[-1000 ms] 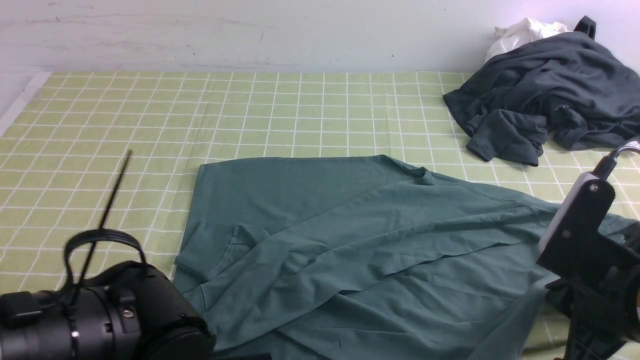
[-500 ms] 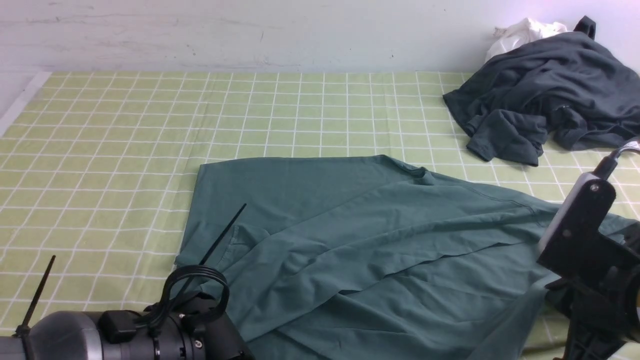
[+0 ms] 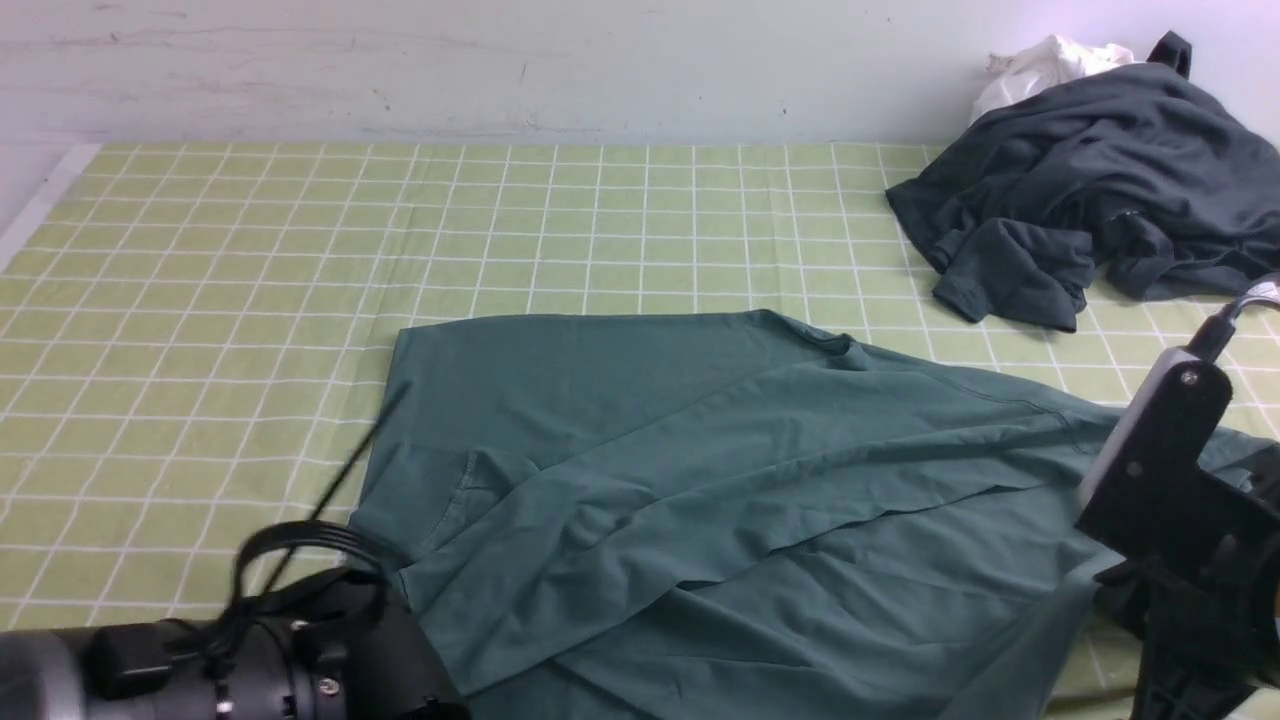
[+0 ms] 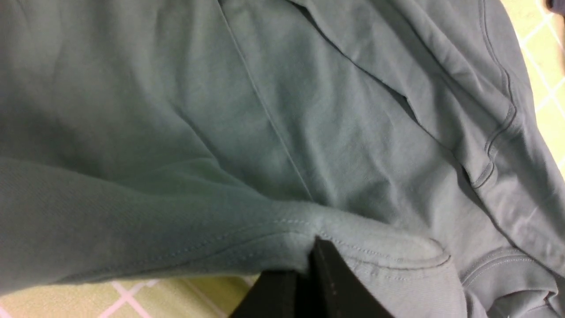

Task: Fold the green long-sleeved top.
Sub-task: Use both arms simultaneously to clamp the lower edge of the clothing fabric

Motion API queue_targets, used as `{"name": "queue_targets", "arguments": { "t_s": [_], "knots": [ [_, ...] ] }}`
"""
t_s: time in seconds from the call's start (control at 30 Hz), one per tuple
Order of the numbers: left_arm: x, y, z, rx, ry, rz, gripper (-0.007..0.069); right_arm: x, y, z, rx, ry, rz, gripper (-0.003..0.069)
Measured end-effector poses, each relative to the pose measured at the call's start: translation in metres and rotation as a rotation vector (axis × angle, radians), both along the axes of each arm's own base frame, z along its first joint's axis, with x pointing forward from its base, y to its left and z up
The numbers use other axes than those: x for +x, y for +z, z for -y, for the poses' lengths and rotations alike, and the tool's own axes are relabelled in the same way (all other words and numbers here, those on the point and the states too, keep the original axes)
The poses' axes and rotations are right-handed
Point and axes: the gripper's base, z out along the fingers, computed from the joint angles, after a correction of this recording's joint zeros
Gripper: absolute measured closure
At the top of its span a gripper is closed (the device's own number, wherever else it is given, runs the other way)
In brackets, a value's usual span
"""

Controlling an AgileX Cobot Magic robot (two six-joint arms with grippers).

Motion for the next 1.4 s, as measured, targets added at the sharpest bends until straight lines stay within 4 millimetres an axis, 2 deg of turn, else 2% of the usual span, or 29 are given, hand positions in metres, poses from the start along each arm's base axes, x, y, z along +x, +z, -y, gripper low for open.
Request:
{"name": "queue_targets", "arguments": {
  "t_s": [0.23,0.43,0.6,0.67,0.7,0.73,0.83,0.9,1.0,1.07,1.23,1.37,1.4],
  "knots": [
    [-0.004,0.054,-0.031,-0.078,0.110,0.279,0.0629,-0.008,-0.005,0.008,-0.077,-0.043,-0.102,0.0651],
    [0.001,0.086,-0.050,-0.145,0.247,0.467,0.0628,-0.011,-0.007,0.013,-0.134,-0.058,-0.150,0.0651],
    [0.030,0.123,-0.063,-0.212,0.415,0.600,0.0625,-0.010,-0.007,0.018,-0.213,-0.041,-0.139,0.0651],
    [0.052,0.135,-0.067,-0.253,0.489,0.664,0.0625,-0.004,-0.003,0.017,-0.244,-0.025,-0.113,0.0651],
    [0.054,0.135,-0.068,-0.251,0.498,0.666,0.0625,-0.003,-0.003,0.017,-0.246,-0.024,-0.112,0.0651],
    [0.070,0.139,-0.071,-0.268,0.540,0.698,0.0625,0.006,0.002,0.014,-0.254,-0.011,-0.083,0.0651],
    [0.102,0.140,-0.075,-0.280,0.595,0.711,0.0625,0.032,0.012,0.008,-0.231,-0.019,-0.032,0.0651],
    [0.115,0.135,-0.075,-0.270,0.601,0.664,0.0625,0.050,0.014,0.005,-0.216,-0.046,-0.036,0.0651],
    [0.120,0.122,-0.066,-0.272,0.569,0.528,0.0625,0.068,0.017,0.002,-0.196,-0.103,-0.084,0.0651],
    [0.112,0.111,-0.060,-0.285,0.559,0.388,0.0625,0.071,0.016,-0.001,-0.168,-0.134,-0.129,0.0651],
    [0.074,0.080,-0.049,-0.305,0.477,0.020,0.0592,0.070,0.014,-0.007,-0.084,-0.151,-0.175,0.0651],
    [0.044,0.056,-0.032,-0.291,0.327,-0.086,0.0515,0.072,0.015,-0.012,-0.019,-0.132,-0.145,0.0651],
    [0.042,0.054,-0.031,-0.286,0.319,-0.091,0.0515,0.073,0.015,-0.013,-0.018,-0.132,-0.143,0.0651]
  ]
}}
